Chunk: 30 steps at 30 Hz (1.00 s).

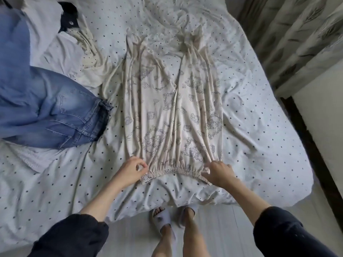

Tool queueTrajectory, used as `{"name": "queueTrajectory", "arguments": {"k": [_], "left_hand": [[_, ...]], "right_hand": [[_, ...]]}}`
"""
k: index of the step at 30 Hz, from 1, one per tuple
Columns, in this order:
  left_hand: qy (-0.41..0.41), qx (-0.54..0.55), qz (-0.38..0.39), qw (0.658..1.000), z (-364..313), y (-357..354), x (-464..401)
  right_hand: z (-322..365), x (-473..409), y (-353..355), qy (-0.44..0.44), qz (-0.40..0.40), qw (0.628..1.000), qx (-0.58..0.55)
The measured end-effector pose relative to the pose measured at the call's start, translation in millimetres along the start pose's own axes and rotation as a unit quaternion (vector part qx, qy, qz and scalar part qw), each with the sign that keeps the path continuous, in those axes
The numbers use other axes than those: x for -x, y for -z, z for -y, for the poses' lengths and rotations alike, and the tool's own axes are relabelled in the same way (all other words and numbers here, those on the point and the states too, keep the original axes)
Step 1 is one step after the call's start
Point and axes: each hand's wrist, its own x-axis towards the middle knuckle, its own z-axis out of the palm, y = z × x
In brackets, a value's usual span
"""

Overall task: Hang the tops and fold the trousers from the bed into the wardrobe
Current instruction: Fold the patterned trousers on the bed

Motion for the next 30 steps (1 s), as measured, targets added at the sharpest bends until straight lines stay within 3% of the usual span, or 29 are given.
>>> {"name": "queueTrajectory", "arguments": {"k": [3,5,10,16,19,22,27,30], "left_hand": [[0.063,0.106,-0.174,0.977,11.8,3.7,-24.7],[0.126,0.185,-0.228,0.948,13.4,8.8,-36.8],[0.194,0.316,-0.179,0.911,24.9,14.5,-61.8],[0.107,0.433,-0.147,0.883,2.5,36.8,-42.8],[0.050,0.459,-0.090,0.882,-20.4,47.5,-32.0],[0.024,0.471,-0.064,0.880,-38.5,56.2,-40.1],[0.037,0.472,-0.049,0.879,-89.0,54.9,-84.1],[0.097,0.522,-0.088,0.843,-129.1,51.4,-122.6]], "right_hand": [[32.2,-13.5,-10.6,0.055,-0.098,0.991,-0.077],[59.4,-17.9,-18.6,0.111,-0.101,0.981,-0.123],[118.9,-22.4,-33.1,0.201,-0.060,0.959,-0.190],[164.0,-27.8,-42.7,0.146,-0.019,0.972,-0.181],[170.3,-24.4,-40.6,0.104,-0.072,0.967,-0.223],[156.5,-22.0,-34.1,0.096,-0.128,0.938,-0.306],[93.8,-7.9,0.2,0.090,-0.118,0.904,-0.400],[48.8,-7.3,16.7,0.084,-0.138,0.908,-0.387]]}}
